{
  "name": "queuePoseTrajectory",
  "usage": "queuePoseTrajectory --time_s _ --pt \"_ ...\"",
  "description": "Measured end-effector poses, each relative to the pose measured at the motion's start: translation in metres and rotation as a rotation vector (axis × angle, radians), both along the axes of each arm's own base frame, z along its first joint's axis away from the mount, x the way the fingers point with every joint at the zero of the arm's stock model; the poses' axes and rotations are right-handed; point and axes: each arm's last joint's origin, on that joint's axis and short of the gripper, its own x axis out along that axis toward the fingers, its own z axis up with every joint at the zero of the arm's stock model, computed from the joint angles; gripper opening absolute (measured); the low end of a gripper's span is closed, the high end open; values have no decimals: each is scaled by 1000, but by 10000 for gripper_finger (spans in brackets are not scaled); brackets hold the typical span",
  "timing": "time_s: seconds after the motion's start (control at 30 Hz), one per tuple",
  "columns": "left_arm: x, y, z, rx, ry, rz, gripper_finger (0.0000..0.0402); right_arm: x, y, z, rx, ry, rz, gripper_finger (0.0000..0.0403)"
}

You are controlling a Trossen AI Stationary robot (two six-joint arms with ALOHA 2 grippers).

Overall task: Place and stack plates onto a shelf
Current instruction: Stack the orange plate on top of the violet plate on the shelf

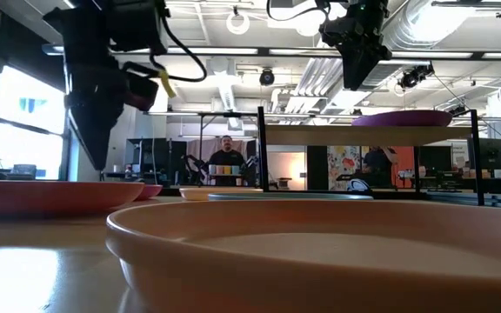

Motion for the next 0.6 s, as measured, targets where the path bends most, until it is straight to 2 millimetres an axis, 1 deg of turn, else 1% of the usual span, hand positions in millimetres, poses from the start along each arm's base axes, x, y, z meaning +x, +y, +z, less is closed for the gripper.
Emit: queuePoseTrajectory --time_s 0.13,0.23,0.33,0.6 --pt "6 6 10 32 -38 -123 65 0 0 0 -1 -1 0 97" --pt "11 9 18 80 -71 -273 65 0 0 0 -2 -5 0 97" --pt "12 13 20 125 -80 -414 65 1 0 0 -2 -6 0 97" --pt "10 26 20 156 -67 -488 65 0 0 0 -2 -5 0 97"
